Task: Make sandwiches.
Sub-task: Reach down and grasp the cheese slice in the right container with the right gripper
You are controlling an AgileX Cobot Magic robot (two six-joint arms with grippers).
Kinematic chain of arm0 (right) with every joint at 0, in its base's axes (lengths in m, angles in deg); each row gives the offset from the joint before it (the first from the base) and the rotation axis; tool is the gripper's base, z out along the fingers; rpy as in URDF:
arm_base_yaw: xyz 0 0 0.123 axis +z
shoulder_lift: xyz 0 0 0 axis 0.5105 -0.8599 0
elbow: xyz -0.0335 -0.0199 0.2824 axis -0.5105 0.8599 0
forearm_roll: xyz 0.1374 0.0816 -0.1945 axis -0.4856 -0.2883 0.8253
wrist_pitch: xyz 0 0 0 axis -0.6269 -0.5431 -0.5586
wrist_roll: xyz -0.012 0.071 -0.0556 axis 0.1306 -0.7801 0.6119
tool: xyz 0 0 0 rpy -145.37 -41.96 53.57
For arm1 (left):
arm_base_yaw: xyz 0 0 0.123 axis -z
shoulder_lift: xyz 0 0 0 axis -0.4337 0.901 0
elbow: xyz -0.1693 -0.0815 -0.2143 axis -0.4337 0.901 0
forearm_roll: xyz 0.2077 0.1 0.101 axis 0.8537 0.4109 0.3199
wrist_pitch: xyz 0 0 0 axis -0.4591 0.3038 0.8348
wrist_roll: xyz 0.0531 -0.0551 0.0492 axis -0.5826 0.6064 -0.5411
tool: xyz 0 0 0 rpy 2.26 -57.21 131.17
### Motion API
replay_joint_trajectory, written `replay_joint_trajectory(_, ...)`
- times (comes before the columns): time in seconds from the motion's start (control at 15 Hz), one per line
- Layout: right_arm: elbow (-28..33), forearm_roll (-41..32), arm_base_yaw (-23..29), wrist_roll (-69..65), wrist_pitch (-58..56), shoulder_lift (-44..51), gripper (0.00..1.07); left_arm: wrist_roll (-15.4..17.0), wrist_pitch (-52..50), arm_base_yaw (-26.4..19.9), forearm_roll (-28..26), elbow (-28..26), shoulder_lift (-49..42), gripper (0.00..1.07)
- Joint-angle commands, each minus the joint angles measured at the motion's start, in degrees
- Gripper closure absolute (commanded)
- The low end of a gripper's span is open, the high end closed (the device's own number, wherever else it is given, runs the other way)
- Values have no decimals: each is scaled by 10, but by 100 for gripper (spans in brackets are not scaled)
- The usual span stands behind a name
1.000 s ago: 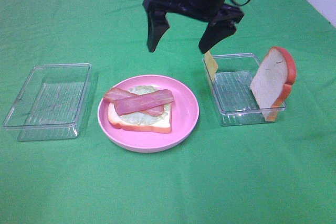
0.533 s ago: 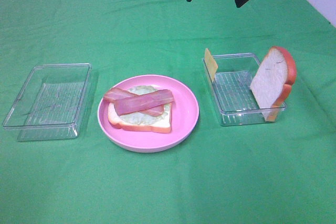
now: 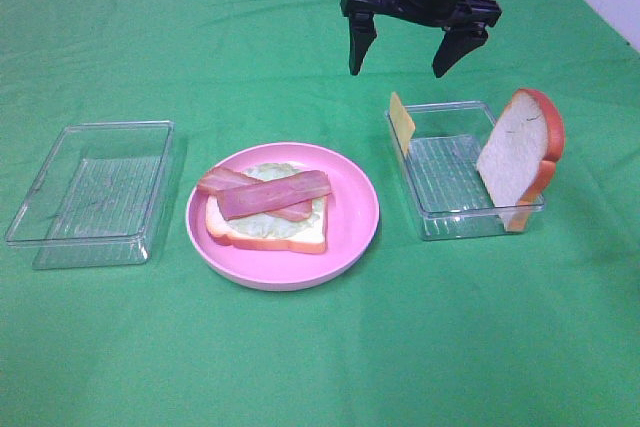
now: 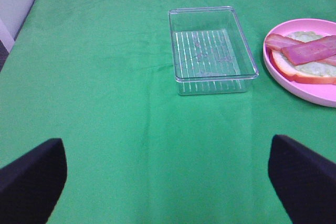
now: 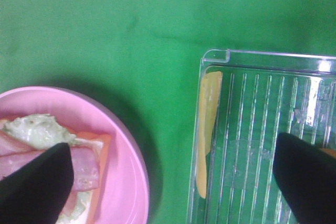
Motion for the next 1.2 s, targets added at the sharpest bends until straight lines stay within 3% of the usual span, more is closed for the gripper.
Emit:
replay_joint_trajectory(0.07,-2,3,-1,-5,-65,-21,9,4,-9,0,-3,2,-9,9)
replay_joint_trajectory(0.67,-2,-1,-2,-3,-66,-74,13,4,-9,0,-3,2,-9,9)
replay_joint_trajectory(1.0,-2,9,-2,-3,-66,-75,52,4,-9,0,-3,2,-9,9)
replay_joint_trajectory(1.2,-2,21,-2,-3,-66,-75,62,4,-9,0,-3,2,-9,9)
